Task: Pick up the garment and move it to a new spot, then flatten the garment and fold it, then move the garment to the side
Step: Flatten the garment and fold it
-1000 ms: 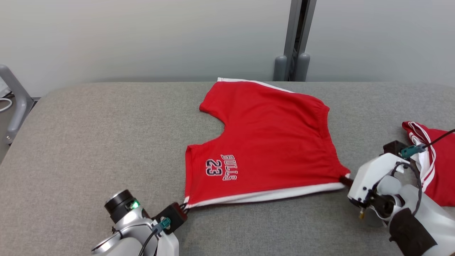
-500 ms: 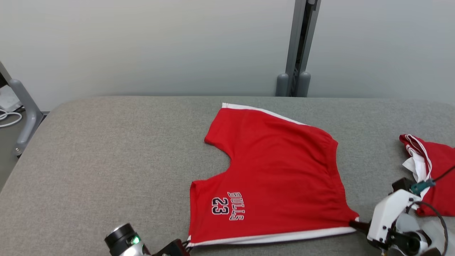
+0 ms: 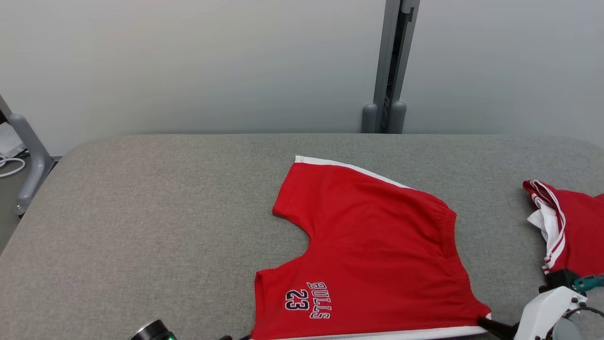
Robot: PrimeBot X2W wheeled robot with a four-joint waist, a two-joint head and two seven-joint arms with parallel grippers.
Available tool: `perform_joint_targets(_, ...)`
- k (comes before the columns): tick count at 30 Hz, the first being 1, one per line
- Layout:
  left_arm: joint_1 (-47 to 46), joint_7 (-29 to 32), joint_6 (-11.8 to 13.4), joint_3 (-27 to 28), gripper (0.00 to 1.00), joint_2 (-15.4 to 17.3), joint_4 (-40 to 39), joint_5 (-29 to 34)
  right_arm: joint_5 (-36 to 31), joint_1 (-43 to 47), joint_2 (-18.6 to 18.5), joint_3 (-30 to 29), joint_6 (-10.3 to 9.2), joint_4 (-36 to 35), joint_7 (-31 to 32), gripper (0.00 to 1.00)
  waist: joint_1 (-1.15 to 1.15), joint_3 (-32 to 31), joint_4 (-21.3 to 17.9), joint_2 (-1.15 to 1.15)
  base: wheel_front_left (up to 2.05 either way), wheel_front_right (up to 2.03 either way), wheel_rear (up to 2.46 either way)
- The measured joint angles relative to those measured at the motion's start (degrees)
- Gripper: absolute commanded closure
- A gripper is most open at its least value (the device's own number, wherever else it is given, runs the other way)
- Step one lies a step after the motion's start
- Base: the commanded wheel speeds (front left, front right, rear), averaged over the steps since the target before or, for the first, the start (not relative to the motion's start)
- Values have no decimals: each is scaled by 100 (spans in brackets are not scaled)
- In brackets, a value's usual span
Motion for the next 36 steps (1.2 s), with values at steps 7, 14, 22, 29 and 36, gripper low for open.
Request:
perform_joint_targets(7, -23, 14, 241, 246, 100, 71, -298, -110, -788, 350, 547, -1133, -8, -759, 290, 100, 0, 77, -64, 0, 0, 0, 0)
perform_joint_targets(14, -314, 27, 417, 609, 100, 163, -511, -224, -2009, 603, 1648, -2630, -9, -1823, 913, 100, 0, 204, -146, 0, 0, 0, 0)
perform_joint_targets(22, -811, -58, 489, 1006, 100, 140, -368, -414, -2203, 456, 2049, -3329, -7, -2899, 1308, 100, 0, 431, -341, 0, 0, 0, 0)
perform_joint_targets(29, -1314, -237, 412, 1341, 100, 51, 187, -699, -1946, -29, 2064, -2909, -7, -2755, 730, 100, 0, 701, -551, 0, 0, 0, 0)
perform_joint_targets(36, -1922, -385, 165, 1448, 100, -71, 860, -765, -1802, -619, 2068, -2579, -7, -2257, 243, 100, 0, 1018, -731, 0, 0, 0, 0)
